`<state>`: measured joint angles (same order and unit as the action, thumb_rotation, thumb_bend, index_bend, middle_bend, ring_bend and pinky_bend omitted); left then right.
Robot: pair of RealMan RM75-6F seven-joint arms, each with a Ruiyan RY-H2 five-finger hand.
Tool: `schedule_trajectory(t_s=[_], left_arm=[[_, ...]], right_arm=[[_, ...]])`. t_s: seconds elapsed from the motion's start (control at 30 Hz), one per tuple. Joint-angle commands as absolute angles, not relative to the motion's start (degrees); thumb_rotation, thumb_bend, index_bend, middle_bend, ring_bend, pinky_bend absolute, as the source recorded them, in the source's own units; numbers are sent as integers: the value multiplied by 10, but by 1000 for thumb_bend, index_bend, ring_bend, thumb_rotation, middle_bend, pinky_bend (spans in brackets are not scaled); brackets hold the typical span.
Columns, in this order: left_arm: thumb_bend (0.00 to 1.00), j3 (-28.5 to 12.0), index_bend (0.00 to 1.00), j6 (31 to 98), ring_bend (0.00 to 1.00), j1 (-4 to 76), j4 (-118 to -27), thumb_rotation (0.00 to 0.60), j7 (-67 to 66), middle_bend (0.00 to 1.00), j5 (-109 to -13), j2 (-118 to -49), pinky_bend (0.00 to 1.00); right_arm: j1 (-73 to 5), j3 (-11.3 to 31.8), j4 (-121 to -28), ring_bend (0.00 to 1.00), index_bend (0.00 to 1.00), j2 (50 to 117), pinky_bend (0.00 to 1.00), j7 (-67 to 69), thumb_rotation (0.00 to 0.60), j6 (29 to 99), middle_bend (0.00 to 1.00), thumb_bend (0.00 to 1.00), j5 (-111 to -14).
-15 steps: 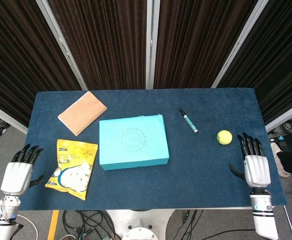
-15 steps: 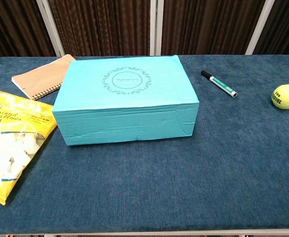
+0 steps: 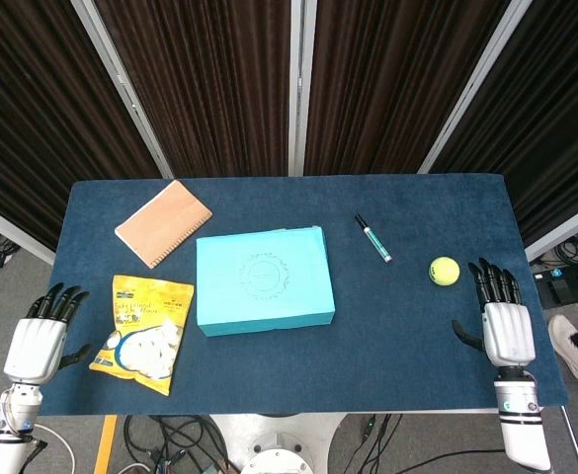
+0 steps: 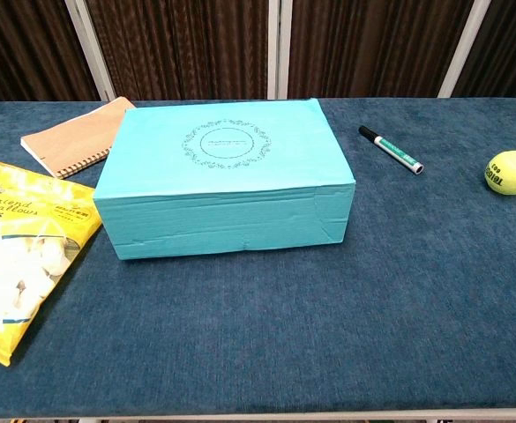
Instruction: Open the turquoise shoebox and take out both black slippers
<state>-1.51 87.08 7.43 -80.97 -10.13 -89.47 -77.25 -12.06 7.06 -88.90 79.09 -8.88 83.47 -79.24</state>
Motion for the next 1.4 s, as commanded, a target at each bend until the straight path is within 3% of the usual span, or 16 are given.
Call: schedule_trajectory(t_s=[0.03,0.27,0.63,1.0,1.4], left_arm=[[87,-15,181,872,92,74,-814,600,-106,155,-896,-770,246],[87,-12,178,874,92,74,-813,600,-96,156,-903,-772,246],[88,-18,177,877,92,76,-811,600,-89,156,-902,-771,246],[88,-17,177,877,92,74,-803,600,-77,156,-901,-765,246],[87,-16,177,872,92,77,-803,600,-80,156,-901,-766,246]], right_arm=[[-131,78,-893,0,0,789,0,-97,600,822,0,128,-790],[-194,128,-873,0,0,812,0,-176,600,775,0,141,-766],[-338,198,-773,0,0,910,0,-257,600,666,1,70,-703],[-445,208,-634,0,0,1005,0,-276,600,595,1,52,-685],[-485,192,-586,0,0,1041,0,-259,600,572,0,8,-689]])
